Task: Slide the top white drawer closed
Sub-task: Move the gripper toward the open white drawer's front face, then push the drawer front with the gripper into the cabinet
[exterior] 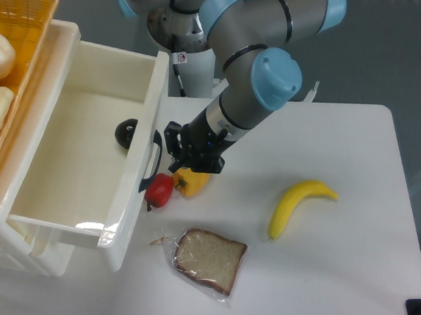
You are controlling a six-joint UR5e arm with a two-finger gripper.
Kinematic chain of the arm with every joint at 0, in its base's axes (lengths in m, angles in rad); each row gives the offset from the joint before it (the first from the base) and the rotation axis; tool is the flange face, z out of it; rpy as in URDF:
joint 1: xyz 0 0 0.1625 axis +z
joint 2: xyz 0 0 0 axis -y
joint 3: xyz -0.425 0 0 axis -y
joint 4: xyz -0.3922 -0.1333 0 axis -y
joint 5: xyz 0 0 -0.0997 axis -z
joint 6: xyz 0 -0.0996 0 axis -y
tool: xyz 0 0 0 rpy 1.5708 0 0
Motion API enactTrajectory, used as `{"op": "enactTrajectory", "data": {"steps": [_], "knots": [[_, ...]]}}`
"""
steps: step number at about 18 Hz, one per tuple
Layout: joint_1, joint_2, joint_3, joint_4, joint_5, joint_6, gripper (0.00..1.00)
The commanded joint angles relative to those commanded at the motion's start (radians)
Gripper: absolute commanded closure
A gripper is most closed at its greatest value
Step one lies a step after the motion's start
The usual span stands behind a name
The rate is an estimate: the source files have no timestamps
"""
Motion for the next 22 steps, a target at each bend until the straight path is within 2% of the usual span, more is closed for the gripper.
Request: {"op": "enactTrajectory", "data": {"steps": [12, 16, 22], "knots": [[-0.015, -0.006, -0.002, -0.003, -0.012, -0.032, 1.0], [-0.018, 0.003, -0.003, -0.038, -0.035, -0.035, 1.0], [-0.054, 0.017, -0.002, -0.038, -0.049, -0.06, 1.0]]}}
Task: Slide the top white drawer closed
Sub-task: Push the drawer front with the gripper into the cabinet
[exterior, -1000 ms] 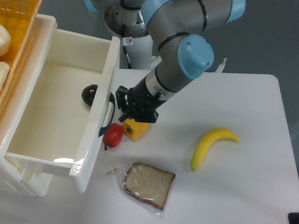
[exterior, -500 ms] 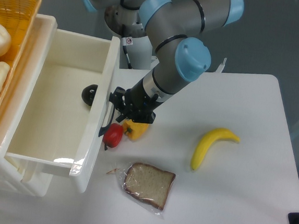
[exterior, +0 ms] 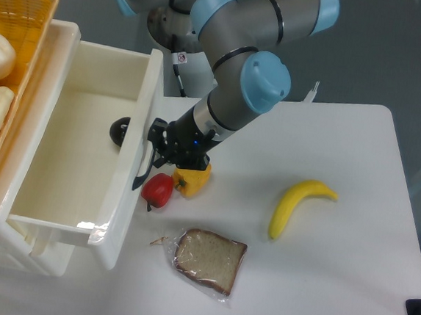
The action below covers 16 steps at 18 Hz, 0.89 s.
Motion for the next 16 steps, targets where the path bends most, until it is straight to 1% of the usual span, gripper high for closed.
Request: {"op": "enactTrajectory", "data": {"steps": [8, 11, 16], "knots": [[-0.055, -0.001, -0.002, 0.0, 0.0, -0.028, 1.0], [-0.089, -0.003, -0.002, 0.006, 0.002, -0.069, 1.0], [-0.133, -0.005, 0.0, 0.009, -0.002, -0.097, 1.0]]}}
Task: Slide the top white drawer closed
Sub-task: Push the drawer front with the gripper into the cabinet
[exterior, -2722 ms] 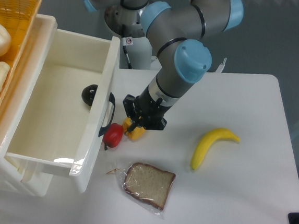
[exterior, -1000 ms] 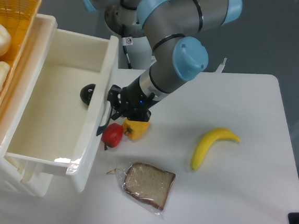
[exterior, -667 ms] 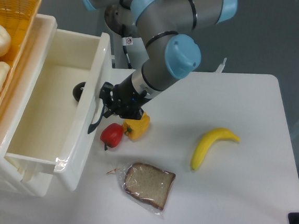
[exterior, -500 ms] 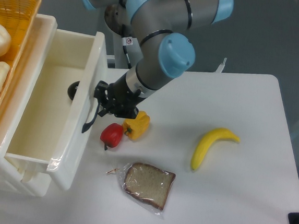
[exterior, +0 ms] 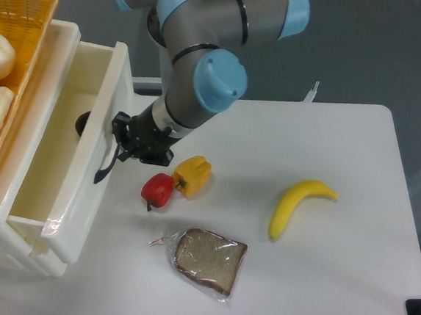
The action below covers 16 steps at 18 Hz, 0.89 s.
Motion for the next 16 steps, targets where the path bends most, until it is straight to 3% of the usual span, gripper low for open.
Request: {"op": "enactTrajectory", "data": {"steps": [8, 15, 16], "knots": [[-0.058, -0.012, 0.014, 0.005, -0.002, -0.048, 1.0], [-0.092, -0.028, 0.025, 0.058, -0.002, -0.094, 1.0], [-0.094, -0.029, 0.029, 0.058, -0.002, -0.094, 0.96]]}}
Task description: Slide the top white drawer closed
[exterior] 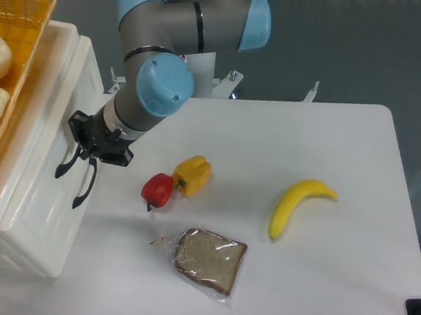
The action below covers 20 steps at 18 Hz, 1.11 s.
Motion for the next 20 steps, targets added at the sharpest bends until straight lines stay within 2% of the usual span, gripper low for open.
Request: {"op": "enactTrajectory", "data": {"steps": [1, 2, 4, 6, 8, 11, 14, 18, 20], "knots": [[0.002, -0.002, 0.002, 0.0, 0.0, 0.005, 0.85], [0.008, -0.003, 0.009, 0.0, 0.0, 0.005, 0.81], [0.026, -0.006, 0.028, 0.0, 0.002, 0.008, 0.53], [0.069, -0.006, 0.044, 0.002, 0.005, 0.011, 0.0], [0.107, -0.008, 0.066, 0.012, 0.009, 0.012, 0.0], [0.185, -0.015, 0.072, 0.107, 0.056, 0.061, 0.0], [0.257, -0.055, 0.075, 0.214, 0.21, 0.211, 0.0], [0.325, -0.116, 0.081, 0.25, 0.368, 0.365, 0.0], [0.36, -0.147, 0.1, 0.299, 0.411, 0.412, 0.0]]}}
